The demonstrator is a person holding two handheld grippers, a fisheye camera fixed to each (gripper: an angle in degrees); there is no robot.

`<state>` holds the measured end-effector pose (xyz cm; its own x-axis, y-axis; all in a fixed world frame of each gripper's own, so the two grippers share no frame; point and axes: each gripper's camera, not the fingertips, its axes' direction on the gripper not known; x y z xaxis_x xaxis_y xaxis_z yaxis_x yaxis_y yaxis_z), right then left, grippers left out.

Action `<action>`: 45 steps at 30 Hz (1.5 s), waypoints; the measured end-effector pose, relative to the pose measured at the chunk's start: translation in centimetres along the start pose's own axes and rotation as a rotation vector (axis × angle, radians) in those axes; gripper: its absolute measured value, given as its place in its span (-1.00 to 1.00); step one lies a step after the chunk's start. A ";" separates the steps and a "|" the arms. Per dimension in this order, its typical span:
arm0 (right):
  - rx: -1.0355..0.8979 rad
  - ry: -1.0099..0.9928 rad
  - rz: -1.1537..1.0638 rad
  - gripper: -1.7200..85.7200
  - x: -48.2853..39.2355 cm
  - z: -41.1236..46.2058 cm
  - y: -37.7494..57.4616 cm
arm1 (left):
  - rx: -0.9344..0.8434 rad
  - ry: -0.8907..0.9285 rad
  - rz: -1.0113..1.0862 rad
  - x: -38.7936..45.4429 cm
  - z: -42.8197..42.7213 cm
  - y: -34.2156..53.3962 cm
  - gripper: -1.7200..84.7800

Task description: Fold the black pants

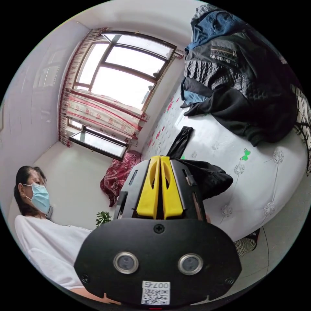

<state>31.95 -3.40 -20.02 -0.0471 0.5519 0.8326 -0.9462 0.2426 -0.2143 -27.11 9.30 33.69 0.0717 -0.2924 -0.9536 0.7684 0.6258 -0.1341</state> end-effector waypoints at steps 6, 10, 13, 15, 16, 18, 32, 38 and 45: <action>0.022 0.026 -0.023 -0.97 -0.5 0.6 0.1 | 0.055 0.056 0.000 -0.7 0.2 0.7 -0.98; 0.005 0.032 -0.058 -0.97 -1.5 3.4 -0.5 | 0.075 0.068 -0.001 -1.0 2.3 0.1 -0.98; -0.019 0.064 -0.093 -0.96 -2.3 7.8 -2.5 | 0.071 0.057 0.026 -0.7 5.9 -2.1 -0.98; -0.069 0.130 -0.128 -0.96 -3.0 13.2 -5.4 | 0.061 0.040 0.033 -0.7 10.1 -5.1 -0.98; -0.087 0.151 -0.134 -0.96 -3.1 15.0 -6.3 | 0.056 0.030 0.028 -0.8 11.4 -6.0 -0.98; -0.135 0.248 -0.143 -0.96 -3.2 23.1 -10.3 | 0.002 -0.027 0.039 -1.3 17.7 -10.0 -0.97; -0.277 0.672 -0.138 -0.86 11.2 48.6 -13.7 | -0.103 -0.490 0.144 -2.8 37.4 -11.1 -0.76; -0.281 0.693 0.001 -0.79 20.1 48.3 -13.7 | -0.128 -0.733 0.136 -4.9 39.5 -3.1 -0.69; -0.388 0.808 0.010 -0.92 24.4 54.8 -12.9 | -0.313 -1.188 0.428 -5.7 52.6 -1.1 -0.76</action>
<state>25.48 -36.75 31.04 0.3235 0.9132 0.2477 -0.7654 0.4065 -0.4990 5.11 -27.74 53.42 0.9125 -0.3855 -0.1373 0.3759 0.9222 -0.0909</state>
